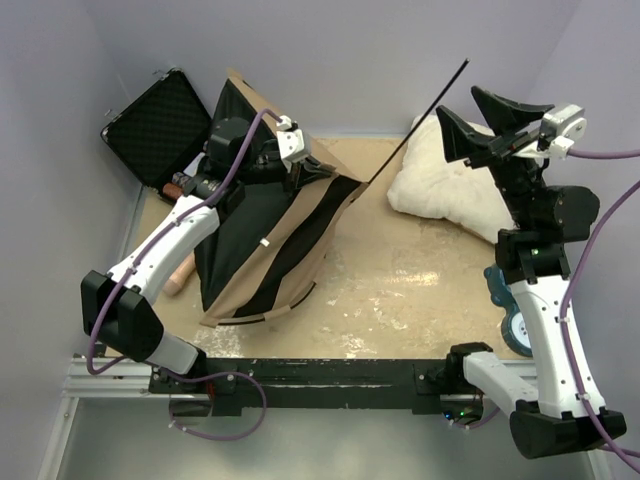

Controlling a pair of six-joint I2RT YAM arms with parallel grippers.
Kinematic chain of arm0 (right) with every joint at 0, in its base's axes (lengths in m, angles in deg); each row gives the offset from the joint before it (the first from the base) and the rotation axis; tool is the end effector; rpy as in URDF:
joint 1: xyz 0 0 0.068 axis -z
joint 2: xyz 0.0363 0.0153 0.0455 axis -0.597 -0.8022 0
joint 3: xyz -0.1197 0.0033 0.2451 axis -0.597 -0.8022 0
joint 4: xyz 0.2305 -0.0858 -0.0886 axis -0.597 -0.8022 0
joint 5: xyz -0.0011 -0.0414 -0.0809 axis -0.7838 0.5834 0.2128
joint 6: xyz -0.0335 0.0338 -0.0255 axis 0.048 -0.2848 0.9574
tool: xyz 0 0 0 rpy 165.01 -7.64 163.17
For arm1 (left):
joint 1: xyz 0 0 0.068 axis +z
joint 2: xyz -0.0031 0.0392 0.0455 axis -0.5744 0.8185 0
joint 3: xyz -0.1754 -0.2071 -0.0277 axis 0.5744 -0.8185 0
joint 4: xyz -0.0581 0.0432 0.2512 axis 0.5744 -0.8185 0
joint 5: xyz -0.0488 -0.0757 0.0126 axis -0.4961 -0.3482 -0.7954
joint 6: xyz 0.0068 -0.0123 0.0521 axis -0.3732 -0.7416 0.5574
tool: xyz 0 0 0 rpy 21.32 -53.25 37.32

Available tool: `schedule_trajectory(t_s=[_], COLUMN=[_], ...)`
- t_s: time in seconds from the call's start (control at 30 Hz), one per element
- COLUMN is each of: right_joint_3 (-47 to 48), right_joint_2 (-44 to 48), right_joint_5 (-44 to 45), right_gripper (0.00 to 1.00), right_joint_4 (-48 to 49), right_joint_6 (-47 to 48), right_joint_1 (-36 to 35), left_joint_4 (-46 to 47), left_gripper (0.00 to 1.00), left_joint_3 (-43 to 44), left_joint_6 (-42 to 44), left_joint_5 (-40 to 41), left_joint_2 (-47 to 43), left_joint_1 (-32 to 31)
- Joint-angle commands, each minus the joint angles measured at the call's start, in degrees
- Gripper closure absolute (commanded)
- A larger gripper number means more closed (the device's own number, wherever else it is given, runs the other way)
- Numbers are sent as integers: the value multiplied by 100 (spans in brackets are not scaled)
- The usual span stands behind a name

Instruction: Set up the pet tent

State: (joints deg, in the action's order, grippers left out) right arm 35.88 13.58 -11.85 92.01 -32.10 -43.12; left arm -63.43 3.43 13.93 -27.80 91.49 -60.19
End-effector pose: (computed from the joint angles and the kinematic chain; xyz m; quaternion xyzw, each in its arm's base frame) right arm 0.1680 0.0333 0.5180 -0.1623 0.4286 0.2280 0.8591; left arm 0.3003 -0.1715 0.3932 0.4999 0.5462 -0.3751 0.5578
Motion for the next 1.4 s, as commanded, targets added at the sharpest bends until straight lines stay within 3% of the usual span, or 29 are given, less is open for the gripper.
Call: schedule_trajectory(t_s=[0.0, 0.7, 0.93, 1.07, 1.17, 1.37], right_joint_3=[91, 372, 460, 469, 495, 820], right_joint_2=[-82, -733, -839, -856, -874, -1067], right_joint_5=[62, -114, -272, -378, -413, -703], right_gripper=[33, 45, 65, 81, 99, 100], right_joint_4=[872, 2006, 2165, 2148, 2112, 1165], right_joint_6=[-291, -861, -985, -968, -924, -293], right_joint_1=[4, 4, 4, 4, 4, -31], left_joint_4=[514, 461, 488, 461, 461, 610], left_gripper=[100, 100, 100, 100, 100, 100], left_joint_3=[-8, -113, -113, -104, -69, 246], left_joint_6=[-116, -125, -178, -169, -178, -537], left_joint_5=[-217, -481, -490, -498, -516, -665], left_joint_2=[-250, -321, -321, -321, -286, -171], left_joint_1=[43, 60, 60, 60, 60, 60])
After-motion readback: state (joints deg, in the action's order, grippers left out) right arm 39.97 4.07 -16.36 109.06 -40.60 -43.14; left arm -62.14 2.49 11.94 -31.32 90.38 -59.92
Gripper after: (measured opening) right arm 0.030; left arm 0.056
